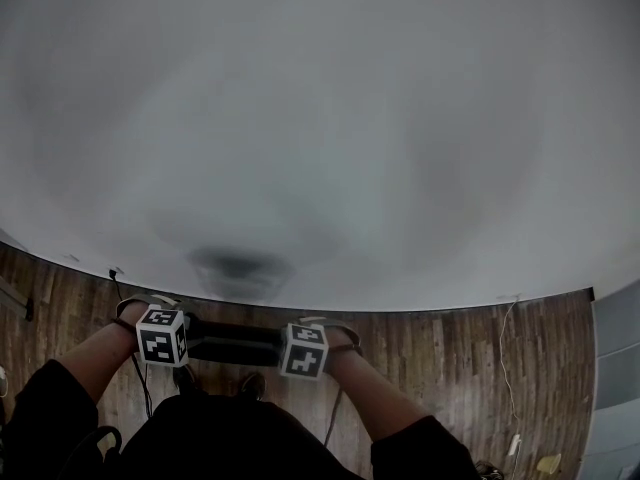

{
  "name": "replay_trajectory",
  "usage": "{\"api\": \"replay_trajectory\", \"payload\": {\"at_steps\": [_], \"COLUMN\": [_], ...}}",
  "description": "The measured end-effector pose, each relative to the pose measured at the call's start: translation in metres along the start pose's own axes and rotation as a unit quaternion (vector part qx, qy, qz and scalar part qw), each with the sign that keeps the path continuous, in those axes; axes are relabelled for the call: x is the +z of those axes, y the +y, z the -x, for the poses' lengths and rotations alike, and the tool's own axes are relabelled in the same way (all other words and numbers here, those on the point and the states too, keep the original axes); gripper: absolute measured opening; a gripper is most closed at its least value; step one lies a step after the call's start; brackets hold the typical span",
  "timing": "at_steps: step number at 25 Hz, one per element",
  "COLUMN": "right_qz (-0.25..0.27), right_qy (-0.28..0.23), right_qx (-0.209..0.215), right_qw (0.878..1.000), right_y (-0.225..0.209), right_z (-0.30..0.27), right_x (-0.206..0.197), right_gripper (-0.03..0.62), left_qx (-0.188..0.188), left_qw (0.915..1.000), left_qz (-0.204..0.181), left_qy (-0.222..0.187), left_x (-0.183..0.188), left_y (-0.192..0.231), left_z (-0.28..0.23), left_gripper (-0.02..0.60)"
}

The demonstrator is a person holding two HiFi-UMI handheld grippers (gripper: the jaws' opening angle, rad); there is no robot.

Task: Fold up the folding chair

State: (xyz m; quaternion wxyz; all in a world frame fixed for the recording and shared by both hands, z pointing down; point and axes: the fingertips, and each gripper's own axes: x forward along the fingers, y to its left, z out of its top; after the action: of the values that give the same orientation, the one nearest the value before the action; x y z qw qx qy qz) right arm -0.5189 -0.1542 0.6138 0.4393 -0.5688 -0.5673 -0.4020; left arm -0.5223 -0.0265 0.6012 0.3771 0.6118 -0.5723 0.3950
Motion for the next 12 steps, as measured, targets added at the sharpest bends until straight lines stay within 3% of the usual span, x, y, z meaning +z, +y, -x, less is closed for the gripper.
{"api": "replay_trajectory", "payload": {"at_steps": [6, 12], "right_qz": [-0.02, -0.036], "right_qy": [-0.011, -0.016], "right_qx": [-0.045, -0.083], "right_qw": [0.999, 0.996], "right_y": [-0.022, -0.04], "right_z": [0.001, 0.002], "right_x": [0.0, -0.001], "right_gripper": [0.114, 0.147], "left_qx": [0.05, 0.075], "left_qw": [0.9987, 0.9971], "left_qz": [0.004, 0.007], "left_qy": [-0.008, -0.005], "left_x": [-0.004, -0.009], "left_y": [0.021, 0.037], "left_z": [0.01, 0.017], "left_gripper": [0.131, 0.15]}}
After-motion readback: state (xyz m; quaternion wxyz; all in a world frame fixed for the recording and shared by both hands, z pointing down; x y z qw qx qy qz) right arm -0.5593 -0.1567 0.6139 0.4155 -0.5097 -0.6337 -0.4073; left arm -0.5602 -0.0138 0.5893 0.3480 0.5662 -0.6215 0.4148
